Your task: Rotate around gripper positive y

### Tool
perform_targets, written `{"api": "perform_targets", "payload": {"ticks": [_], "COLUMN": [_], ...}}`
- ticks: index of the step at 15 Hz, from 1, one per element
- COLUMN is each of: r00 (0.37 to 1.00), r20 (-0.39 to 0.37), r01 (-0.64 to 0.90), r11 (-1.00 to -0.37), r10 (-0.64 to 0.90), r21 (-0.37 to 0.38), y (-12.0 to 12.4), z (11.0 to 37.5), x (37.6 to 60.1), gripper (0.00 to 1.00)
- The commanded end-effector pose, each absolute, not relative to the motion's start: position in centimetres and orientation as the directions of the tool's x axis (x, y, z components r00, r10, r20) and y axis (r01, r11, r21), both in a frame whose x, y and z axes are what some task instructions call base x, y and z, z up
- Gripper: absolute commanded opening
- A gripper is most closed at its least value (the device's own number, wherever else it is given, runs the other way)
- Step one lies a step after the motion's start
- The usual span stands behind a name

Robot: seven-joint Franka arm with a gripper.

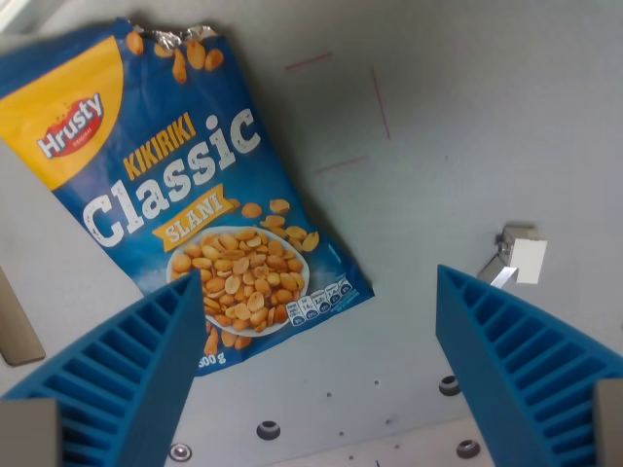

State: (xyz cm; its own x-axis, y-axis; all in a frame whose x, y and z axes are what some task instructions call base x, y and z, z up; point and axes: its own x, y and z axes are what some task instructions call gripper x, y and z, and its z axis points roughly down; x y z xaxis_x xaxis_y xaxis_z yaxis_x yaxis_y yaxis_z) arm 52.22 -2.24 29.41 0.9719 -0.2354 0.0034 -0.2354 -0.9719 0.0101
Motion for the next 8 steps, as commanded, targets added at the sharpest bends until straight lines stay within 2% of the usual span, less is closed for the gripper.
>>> {"api": "perform_targets", "payload": {"ticks": [1, 8], "r00": [0.963, 0.947], "r20": [0.136, 0.228], "r01": [-0.237, -0.237], "r11": [-0.971, -0.971], "r10": [-0.233, -0.228], "r21": [0.012, 0.012], "y": [-2.22, -2.22], "z": [29.42, 29.42], "x": [51.87, 51.87], "gripper": [1.0, 1.0]}}
